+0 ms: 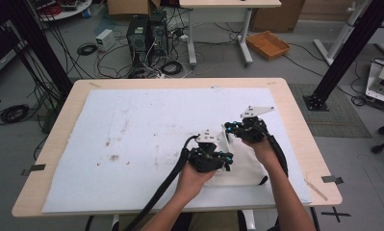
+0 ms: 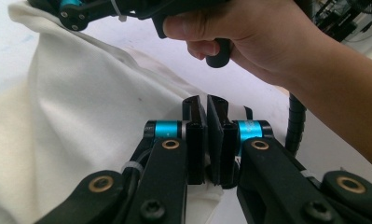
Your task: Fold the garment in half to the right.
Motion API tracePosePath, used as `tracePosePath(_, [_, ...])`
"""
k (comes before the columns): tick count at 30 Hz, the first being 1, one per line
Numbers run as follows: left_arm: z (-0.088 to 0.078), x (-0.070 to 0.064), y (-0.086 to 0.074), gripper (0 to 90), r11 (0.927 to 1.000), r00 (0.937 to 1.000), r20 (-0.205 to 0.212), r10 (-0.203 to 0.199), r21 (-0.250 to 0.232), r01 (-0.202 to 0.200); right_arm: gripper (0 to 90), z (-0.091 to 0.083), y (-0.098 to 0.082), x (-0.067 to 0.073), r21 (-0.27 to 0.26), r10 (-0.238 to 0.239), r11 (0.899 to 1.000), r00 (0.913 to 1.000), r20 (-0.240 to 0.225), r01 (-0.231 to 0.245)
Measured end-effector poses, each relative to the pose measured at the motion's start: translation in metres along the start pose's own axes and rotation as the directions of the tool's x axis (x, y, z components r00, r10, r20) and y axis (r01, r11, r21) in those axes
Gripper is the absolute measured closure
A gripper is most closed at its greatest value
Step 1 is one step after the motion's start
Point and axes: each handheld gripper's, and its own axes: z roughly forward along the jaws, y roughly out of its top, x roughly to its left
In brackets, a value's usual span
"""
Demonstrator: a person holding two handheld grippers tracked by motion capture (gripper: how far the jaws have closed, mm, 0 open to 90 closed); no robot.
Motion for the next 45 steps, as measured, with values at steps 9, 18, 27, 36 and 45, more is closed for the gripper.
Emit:
tracePosePath(9, [0.042,-0.015,0.007,85.5,0.9978,0.9995,0.027,0.014,0.065,-0.016,88.7,-0.02,-0.032,-0.023,0.022,0.036,0.999,0.9979,0.053,-0.037])
tracePosePath(18, [0.044,-0.017,0.006,55.6,0.9995,0.9993,-0.031,0.022,0.022,-0.021,76.7,-0.03,-0.05,-0.03,0.025,0.077,0.996,0.991,0.11,-0.08])
tracePosePath(27, [-0.047,0.034,-0.012,27.3,0.9802,0.9776,-0.21,-0.005,-0.195,-0.037,52.7,-0.08,-0.079,-0.013,-0.069,0.103,0.993,0.979,0.176,-0.092])
tracePosePath(36, [-0.09,0.073,-0.054,24.9,0.9678,0.9568,-0.288,-0.042,-0.25,-0.033,57.2,-0.097,-0.101,0.04,-0.015,0.033,0.999,0.998,0.055,-0.032])
tracePosePath(45, [-0.118,0.088,-0.073,24.9,0.9606,0.9474,-0.308,-0.088,-0.278,-0.001,88.1,-0.105,-0.116,0.056,0.075,0.011,0.997,0.9964,0.084,-0.017])
